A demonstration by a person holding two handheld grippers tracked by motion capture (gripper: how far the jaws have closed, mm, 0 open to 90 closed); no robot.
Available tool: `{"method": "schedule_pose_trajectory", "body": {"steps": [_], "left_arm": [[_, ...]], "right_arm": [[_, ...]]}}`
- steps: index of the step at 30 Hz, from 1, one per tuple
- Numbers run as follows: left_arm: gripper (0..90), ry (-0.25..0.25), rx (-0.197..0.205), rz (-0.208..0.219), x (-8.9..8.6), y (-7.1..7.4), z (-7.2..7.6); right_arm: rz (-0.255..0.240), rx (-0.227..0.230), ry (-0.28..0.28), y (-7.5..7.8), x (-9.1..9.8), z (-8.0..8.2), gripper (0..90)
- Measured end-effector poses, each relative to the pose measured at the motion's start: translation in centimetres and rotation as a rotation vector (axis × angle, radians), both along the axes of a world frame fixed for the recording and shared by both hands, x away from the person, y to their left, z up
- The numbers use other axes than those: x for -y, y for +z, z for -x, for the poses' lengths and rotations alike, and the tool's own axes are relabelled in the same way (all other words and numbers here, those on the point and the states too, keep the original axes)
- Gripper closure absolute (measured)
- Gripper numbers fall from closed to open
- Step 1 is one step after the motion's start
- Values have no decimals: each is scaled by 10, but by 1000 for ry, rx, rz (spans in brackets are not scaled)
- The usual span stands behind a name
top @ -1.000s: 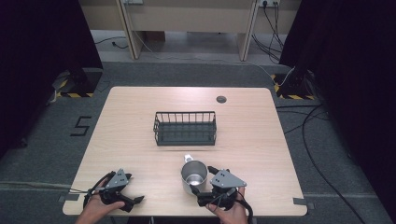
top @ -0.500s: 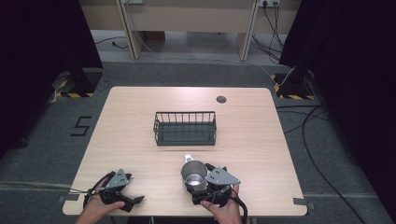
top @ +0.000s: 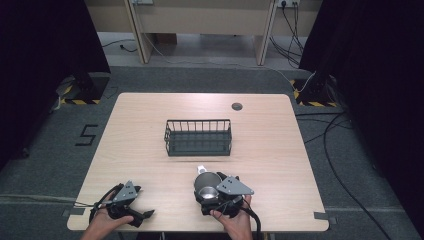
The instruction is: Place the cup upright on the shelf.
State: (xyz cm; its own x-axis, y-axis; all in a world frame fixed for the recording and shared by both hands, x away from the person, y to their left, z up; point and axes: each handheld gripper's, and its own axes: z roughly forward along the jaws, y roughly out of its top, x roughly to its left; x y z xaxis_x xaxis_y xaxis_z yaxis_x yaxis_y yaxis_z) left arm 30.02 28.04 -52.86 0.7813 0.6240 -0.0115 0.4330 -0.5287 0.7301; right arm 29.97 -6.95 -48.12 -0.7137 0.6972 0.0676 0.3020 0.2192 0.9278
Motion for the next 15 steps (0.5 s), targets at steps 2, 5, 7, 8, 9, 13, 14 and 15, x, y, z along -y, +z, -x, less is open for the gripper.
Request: {"method": "schedule_pose_trajectory", "body": {"steps": [2,5,7,8,9,13,14,15], "left_arm": [[0,0,0,0,0,0,0],[0,0,0,0,0,0,0],[0,0,0,0,0,0,0],[0,0,0,0,0,0,0],[0,0,0,0,0,0,0],[0,0,0,0,0,0,0],[0,0,0,0,0,0,0],[0,0,0,0,0,0,0]], "right_arm": [[-5,3,1,-1,-1,-1,44],[-6,11,2,-1,-3,-3,45],[-12,11,4,-2,-4,-4,45],[-12,12,4,-2,-4,-4,45],[-13,14,5,-2,-5,-5,45],[-16,18,7,-3,-6,-6,46],[-17,17,7,-3,-6,-7,46],[-18,18,8,-3,-6,-7,46]]}}
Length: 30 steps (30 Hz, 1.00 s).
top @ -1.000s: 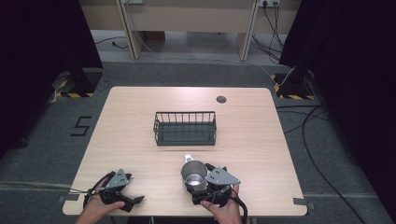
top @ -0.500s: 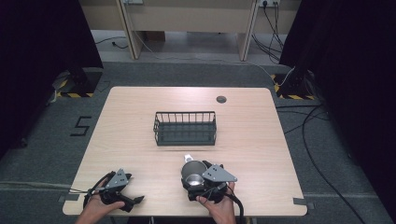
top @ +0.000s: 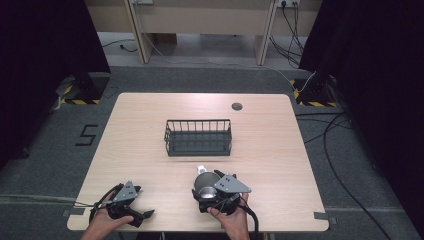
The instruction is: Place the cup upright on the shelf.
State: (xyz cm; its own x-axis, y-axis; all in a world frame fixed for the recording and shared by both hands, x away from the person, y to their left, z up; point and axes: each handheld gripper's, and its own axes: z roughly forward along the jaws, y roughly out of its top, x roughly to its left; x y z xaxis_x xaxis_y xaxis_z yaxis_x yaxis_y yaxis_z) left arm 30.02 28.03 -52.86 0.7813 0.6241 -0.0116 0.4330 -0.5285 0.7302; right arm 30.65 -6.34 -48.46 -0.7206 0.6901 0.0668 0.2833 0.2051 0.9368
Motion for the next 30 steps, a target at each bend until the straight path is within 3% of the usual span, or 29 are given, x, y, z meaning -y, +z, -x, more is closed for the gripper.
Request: {"method": "schedule_pose_trajectory", "body": {"steps": [18,30], "left_arm": [[0,0,0,0,0,0,0],[0,0,0,0,0,0,0]], "right_arm": [[16,2,39,2,-1,-1,60],[-10,14,93,18,9,-8,61]]}}
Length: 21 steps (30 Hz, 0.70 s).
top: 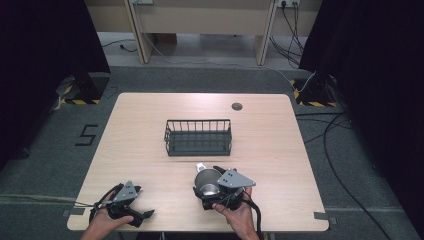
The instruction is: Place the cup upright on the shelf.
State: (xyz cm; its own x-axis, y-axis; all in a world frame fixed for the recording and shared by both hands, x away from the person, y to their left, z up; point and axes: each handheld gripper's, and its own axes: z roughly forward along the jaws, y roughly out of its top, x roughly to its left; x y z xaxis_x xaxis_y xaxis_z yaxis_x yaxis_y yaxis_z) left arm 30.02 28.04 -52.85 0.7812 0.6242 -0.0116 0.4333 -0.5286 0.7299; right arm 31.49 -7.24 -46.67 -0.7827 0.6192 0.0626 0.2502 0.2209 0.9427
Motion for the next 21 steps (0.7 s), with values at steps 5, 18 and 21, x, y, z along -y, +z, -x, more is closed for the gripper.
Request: {"method": "schedule_pose_trajectory", "body": {"steps": [5,18,21], "left_arm": [[0,0,0,0,0,0,0],[0,0,-1,0,0,0,0],[0,0,-1,1,0,0,0]], "right_arm": [[8,0,13,6,4,-4,61],[8,20,51,32,4,-17,62],[1,21,54,39,4,-23,61]]}}
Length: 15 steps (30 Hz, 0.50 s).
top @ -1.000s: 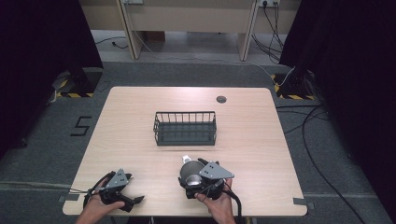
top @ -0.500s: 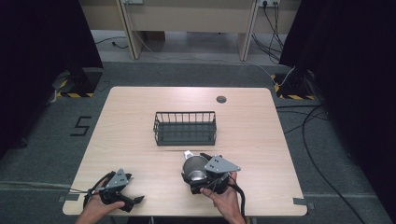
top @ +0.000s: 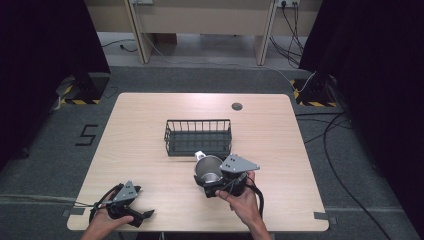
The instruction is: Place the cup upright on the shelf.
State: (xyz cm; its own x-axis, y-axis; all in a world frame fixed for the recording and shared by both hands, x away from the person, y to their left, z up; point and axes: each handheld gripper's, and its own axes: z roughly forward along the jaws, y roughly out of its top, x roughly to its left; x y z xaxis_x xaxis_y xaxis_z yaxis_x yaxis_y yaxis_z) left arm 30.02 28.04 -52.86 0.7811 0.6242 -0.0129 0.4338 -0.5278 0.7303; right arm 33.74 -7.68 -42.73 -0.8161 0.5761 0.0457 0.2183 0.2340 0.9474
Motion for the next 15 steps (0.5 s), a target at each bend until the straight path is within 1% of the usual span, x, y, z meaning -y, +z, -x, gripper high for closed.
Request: {"method": "schedule_pose_trajectory", "body": {"steps": [3,15], "left_arm": [[0,0,-1,-1,0,0,0],[0,2,2,2,0,0,0]], "right_arm": [[14,12,-3,8,-1,-5,61],[2,18,28,38,-7,-22,62]]}}
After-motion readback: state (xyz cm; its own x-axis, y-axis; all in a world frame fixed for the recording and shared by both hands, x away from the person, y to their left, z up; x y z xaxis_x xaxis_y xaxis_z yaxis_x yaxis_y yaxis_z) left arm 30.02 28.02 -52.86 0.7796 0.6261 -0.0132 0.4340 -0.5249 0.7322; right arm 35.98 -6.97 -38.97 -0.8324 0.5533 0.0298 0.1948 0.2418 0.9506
